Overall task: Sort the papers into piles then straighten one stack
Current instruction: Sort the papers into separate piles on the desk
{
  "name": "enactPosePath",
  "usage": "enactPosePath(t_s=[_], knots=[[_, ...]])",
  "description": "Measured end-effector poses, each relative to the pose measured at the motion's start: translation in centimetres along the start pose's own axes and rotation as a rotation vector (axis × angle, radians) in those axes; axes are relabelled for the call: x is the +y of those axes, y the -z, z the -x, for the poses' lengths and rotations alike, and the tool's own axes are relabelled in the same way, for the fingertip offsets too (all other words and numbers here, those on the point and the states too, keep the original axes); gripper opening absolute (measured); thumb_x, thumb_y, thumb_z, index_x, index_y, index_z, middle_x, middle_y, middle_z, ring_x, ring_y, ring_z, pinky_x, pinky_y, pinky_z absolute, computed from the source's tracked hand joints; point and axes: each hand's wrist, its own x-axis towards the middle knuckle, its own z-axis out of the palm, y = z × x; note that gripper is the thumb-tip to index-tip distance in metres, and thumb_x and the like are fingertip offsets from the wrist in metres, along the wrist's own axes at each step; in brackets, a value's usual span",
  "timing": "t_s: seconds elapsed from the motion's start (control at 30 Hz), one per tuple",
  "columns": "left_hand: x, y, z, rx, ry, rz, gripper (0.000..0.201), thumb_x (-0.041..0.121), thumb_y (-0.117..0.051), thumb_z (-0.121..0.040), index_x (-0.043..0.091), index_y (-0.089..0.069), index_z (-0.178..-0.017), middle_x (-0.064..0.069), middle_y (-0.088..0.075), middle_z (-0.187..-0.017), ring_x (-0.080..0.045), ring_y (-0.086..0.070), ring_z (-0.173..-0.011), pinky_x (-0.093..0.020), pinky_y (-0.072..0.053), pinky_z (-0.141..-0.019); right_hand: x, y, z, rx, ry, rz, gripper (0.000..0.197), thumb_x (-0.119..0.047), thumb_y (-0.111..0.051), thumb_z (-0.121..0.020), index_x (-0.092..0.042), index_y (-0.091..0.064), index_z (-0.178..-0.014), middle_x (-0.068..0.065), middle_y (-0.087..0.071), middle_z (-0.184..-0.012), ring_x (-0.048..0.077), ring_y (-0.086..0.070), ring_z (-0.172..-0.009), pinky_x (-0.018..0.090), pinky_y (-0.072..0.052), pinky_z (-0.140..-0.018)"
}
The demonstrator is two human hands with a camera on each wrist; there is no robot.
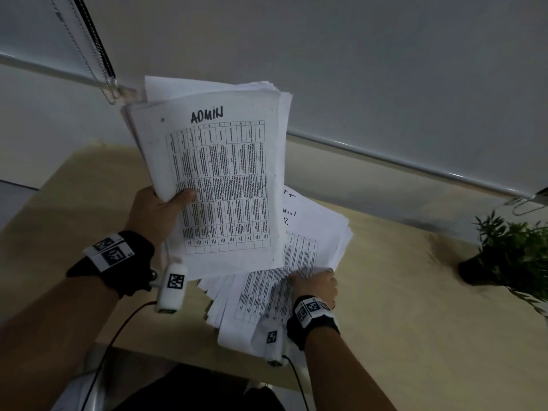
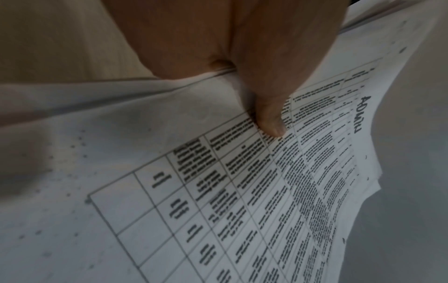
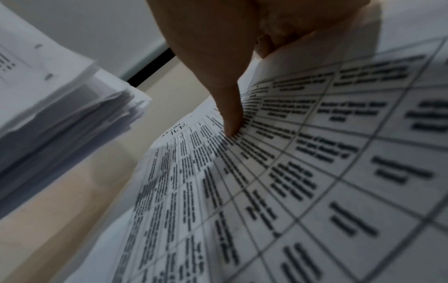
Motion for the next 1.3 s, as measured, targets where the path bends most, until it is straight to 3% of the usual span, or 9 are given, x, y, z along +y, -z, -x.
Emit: enactPosePath(t_s=[0.17,0.3,0.53,0.67,0.83,0.97,1.1,1.2,1.3], knots=[[0.0,0.2,-0.1,-0.012,0.012,-0.01,0.01,0.031,-0.073,-0.084,0.036,-0.069,-0.091,0.033,-0.07,-0.083,0.014,-0.065,-0.083,-0.02,-0.048,-0.081,-0.6,0.4,0.0,-0.006,-0.011,-0.164,0.053,-0.025,-0.078,-0.076,-0.004,-0.048,-0.114,0.02,-0.065,-0.111,0.038,-0.065,-0.098,0.043,-0.057,-0.082],[-0.1,0.9,0.0,-0.042,0.049,-0.006,0.016,0.031,-0.073,-0.084,0.031,-0.07,-0.1,0.012,-0.071,-0.1,-0.003,-0.066,-0.093,-0.024,-0.049,-0.084,-1.0,2.3,1.1,-0.039,0.058,-0.2,0.036,-0.02,-0.069,-0.083,-0.004,-0.054,-0.112,0.021,-0.065,-0.11,0.037,-0.066,-0.095,0.036,-0.057,-0.076],[-6.7,-0.2,1.2,-0.28,0.602,-0.171,0.04,0.034,-0.082,-0.076,0.008,-0.07,-0.104,-0.015,-0.072,-0.106,-0.036,-0.066,-0.099,-0.055,-0.052,-0.093,-3.2,14.6,3.1,0.264,0.501,-0.176,0.025,-0.025,-0.072,-0.082,-0.004,-0.059,-0.085,0.011,-0.056,-0.072,0.037,-0.065,-0.077,0.029,-0.033,-0.058],[-8.9,-2.2,2.5,-0.311,0.619,-0.258,0.037,0.03,-0.081,-0.077,0.009,-0.071,-0.106,-0.012,-0.073,-0.105,-0.032,-0.069,-0.092,-0.038,-0.06,-0.069,-5.0,20.6,3.7,0.332,0.608,-0.367,0.037,-0.033,-0.081,-0.071,-0.006,-0.07,-0.094,0.01,-0.073,-0.082,0.017,-0.069,-0.076,0.034,-0.055,-0.061],[-8.4,-3.3,3.1,-0.347,0.548,-0.317,0.071,0.059,-0.064,-0.083,0.008,-0.057,-0.132,-0.01,-0.061,-0.132,-0.03,-0.06,-0.114,-0.045,-0.047,-0.101,-6.6,14.7,3.9,0.025,0.557,-0.452,0.027,-0.015,-0.08,-0.075,-0.009,-0.07,-0.098,0.004,-0.072,-0.083,-0.01,-0.062,-0.054,0.008,-0.046,-0.044],[-6.3,-3.4,2.6,-0.209,0.592,-0.122,0.063,0.058,-0.037,-0.097,0.012,-0.053,-0.137,-0.015,-0.049,-0.145,-0.029,-0.051,-0.126,-0.046,-0.039,-0.107,-6.3,5.3,2.1,-0.18,0.358,-0.398,0.052,-0.023,-0.073,-0.08,-0.029,-0.052,-0.127,0.005,-0.07,-0.111,0.026,-0.07,-0.09,0.041,-0.06,-0.077],[-5.3,-3.9,2.8,-0.258,0.568,-0.197,0.055,0.055,-0.051,-0.094,0.009,-0.056,-0.124,-0.005,-0.055,-0.119,-0.029,-0.056,-0.115,-0.04,-0.043,-0.095,-5.8,-0.2,2.2,-0.322,0.36,-0.07,0.063,-0.036,-0.044,-0.095,-0.012,-0.027,-0.15,0.013,-0.06,-0.126,0.032,-0.058,-0.115,0.035,-0.048,-0.089],[-6.2,-4.2,3.1,-0.304,0.387,-0.476,0.046,0.024,-0.063,-0.092,0.009,-0.048,-0.133,-0.002,-0.056,-0.127,-0.029,-0.055,-0.122,-0.038,-0.044,-0.1,-4.6,-0.4,1.9,-0.099,0.2,0.056,0.062,-0.052,-0.045,-0.089,-0.016,-0.04,-0.139,0.011,-0.041,-0.142,0.036,-0.038,-0.13,0.051,-0.036,-0.104],[-6.8,-3.2,2.6,-0.3,0.408,-0.432,0.055,0.03,-0.063,-0.09,0.02,-0.043,-0.14,-0.002,-0.053,-0.141,-0.026,-0.052,-0.127,-0.048,-0.042,-0.107,-2.6,0.7,1.7,0.031,-0.08,0.027,0.086,-0.054,-0.065,-0.08,-0.011,-0.027,-0.145,0.013,-0.026,-0.149,0.037,-0.028,-0.133,0.054,-0.034,-0.106]])
